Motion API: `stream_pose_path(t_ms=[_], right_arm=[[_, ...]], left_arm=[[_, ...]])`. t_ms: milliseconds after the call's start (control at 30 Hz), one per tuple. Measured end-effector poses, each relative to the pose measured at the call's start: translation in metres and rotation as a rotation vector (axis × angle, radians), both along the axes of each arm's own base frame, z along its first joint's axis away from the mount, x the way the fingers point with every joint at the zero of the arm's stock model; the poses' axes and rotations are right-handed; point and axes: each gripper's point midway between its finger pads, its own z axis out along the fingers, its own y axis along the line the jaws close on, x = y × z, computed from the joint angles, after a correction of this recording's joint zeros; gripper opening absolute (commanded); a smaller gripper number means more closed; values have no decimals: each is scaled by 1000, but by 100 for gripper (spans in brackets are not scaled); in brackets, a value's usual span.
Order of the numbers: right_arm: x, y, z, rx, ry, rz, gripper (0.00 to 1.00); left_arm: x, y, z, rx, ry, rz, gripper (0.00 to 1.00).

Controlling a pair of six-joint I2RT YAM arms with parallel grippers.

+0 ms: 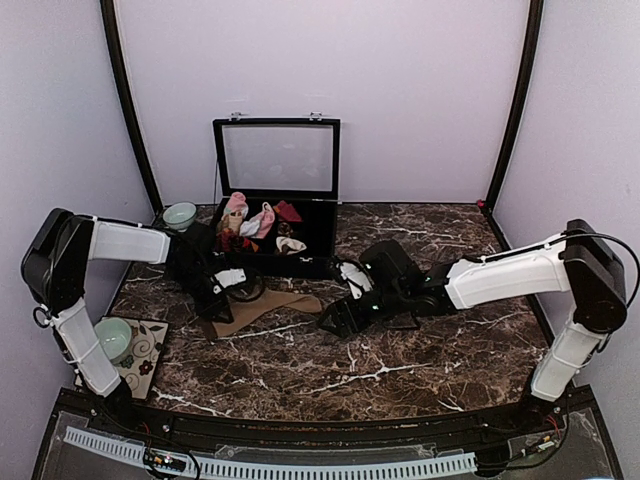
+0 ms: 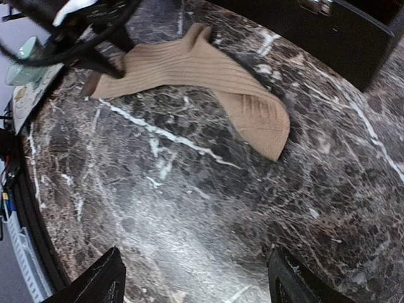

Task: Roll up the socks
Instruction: Move the sock to the center of the board.

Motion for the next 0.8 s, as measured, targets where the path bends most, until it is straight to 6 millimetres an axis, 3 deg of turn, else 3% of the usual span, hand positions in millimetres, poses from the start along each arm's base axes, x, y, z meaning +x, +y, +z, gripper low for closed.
stream_pose_path(t_ms=[167, 333, 533, 800], right_arm=[[2, -27, -28, -100, -23, -82, 77], [-3, -48, -52, -181, -30, -113, 78], [7, -45, -54, -216, -72, -114, 78], [33, -4, -35, -130, -47, -146, 75]], left_arm=[[-62, -50, 5, -97, 147, -155, 41], [-112, -72, 7, -132, 284, -250, 41], [-124, -73, 4, -129, 309, -278, 38], [-128, -79, 5, -116, 292, -320, 38]])
